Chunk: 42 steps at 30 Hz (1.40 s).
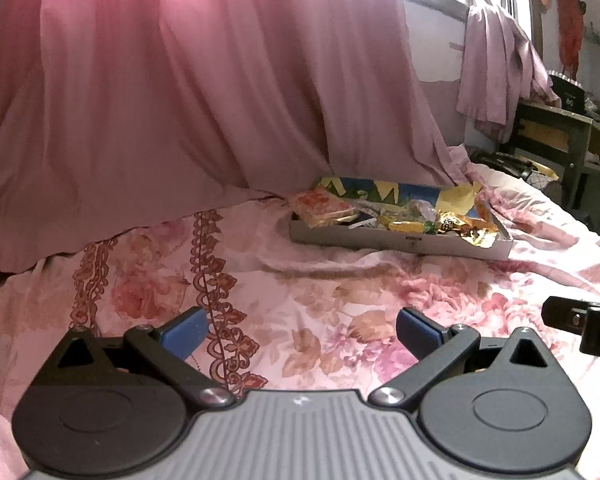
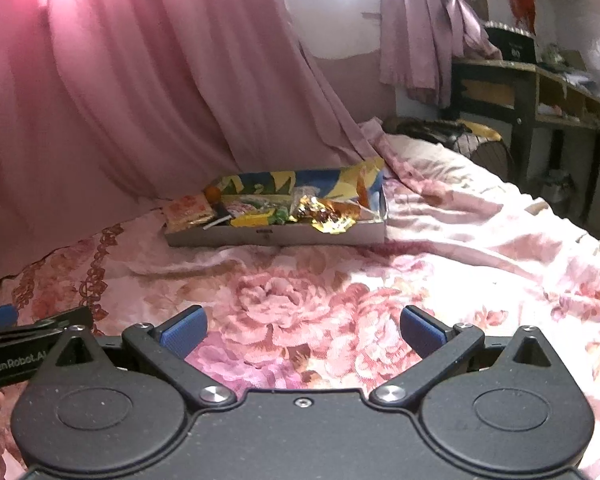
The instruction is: Organize snacks
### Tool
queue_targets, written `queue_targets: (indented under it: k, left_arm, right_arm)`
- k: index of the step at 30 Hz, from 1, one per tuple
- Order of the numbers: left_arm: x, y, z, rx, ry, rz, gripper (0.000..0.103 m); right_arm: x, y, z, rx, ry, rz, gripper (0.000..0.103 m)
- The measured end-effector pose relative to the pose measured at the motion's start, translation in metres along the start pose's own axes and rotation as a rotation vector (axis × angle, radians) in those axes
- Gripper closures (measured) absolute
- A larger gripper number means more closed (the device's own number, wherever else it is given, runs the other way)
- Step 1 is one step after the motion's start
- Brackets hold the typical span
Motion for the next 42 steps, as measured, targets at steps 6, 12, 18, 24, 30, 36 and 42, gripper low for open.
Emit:
queue_targets:
  k: [6,12,18,24,30,36,42]
  left_arm:
    - [-0.002,0.002,-0.001,-0.013,-0.01,0.007,0.0]
    - [-0.004,0.002,-0.001,-0.019,-0.014,0.01,0.0]
    - [-0.003,0.002,-0.002,-0.02,-0.014,0.01,0.0]
    - [-0.004,0.002,-0.003,-0.021,-0.017,0.012,0.0]
    - [-0.004,0.002,-0.003,-0.021,-0.016,0.011,0.0]
    - [-0.004,0.002,-0.003,-0.022,-0.016,0.011,0.0]
    - [-0.004,0.002,-0.002,-0.022,-0.016,0.011,0.0]
  right_arm:
    - [0.005,0.009,-0.005,-0.053,0.036,-0.008,0.001]
    - [0.003,0.012,-0.007,-0.068,0.02,-0.017,0.001]
    - [0.002,0.013,-0.009,-0.077,0.009,-0.019,0.001]
    - [0.001,0.015,-0.01,-0.087,0.007,-0.015,0.001]
    - [0.001,0.016,-0.011,-0.093,0.005,-0.014,0.001]
    - [0.0,0.016,-0.011,-0.094,0.005,-0.013,0.001]
    - [0.0,0.017,-0.013,-0.101,0.002,-0.012,0.001]
Point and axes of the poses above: each gripper's, at about its wrist camera, not at the fingertips, and y roughly the way its jaws point, x to its right, z to its top, the point moved 7 cm from there along y, roughly the way its jaws point, and after that the axes turned 10 degrees about -x, right-handed, at the moved point
